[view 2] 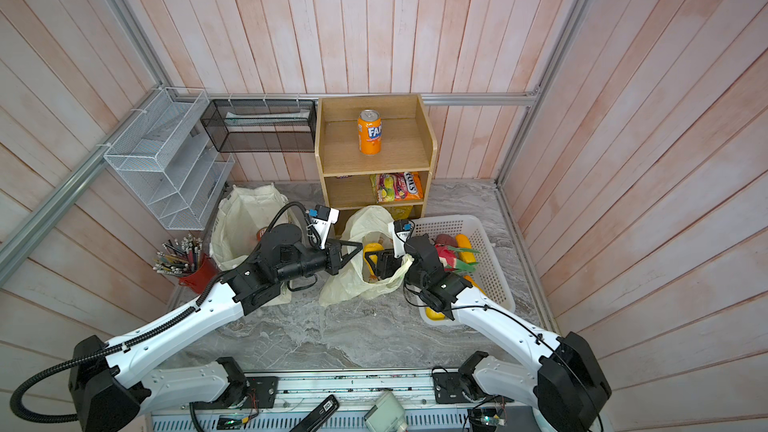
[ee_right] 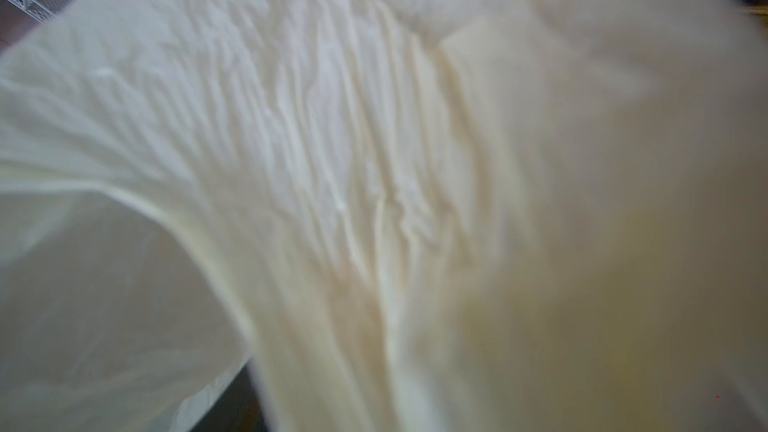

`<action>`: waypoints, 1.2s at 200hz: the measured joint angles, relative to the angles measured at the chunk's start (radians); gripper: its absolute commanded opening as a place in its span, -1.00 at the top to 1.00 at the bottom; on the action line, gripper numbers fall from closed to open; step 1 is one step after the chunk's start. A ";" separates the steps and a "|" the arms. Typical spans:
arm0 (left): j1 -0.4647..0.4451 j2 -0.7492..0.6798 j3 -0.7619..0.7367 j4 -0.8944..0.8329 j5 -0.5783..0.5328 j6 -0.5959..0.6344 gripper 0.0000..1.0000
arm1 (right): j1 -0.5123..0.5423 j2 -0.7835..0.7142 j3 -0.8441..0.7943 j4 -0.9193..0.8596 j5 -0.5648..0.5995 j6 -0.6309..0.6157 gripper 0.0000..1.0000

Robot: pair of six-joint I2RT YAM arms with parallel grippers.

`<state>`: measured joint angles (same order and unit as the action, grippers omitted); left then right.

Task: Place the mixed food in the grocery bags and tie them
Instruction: 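Lower the yellow mango into the bag held by the left gripper, then open the right gripper and withdraw it from the bag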

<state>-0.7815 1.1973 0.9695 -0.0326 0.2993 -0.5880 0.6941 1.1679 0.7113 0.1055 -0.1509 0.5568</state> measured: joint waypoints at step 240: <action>0.166 -0.125 -0.201 0.092 0.024 -0.028 1.00 | -0.049 -0.026 0.098 -0.029 -0.134 0.018 -0.62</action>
<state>-0.6151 1.0721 0.7681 0.0593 0.3237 -0.6159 0.6449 1.1423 0.8093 0.0765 -0.2844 0.5751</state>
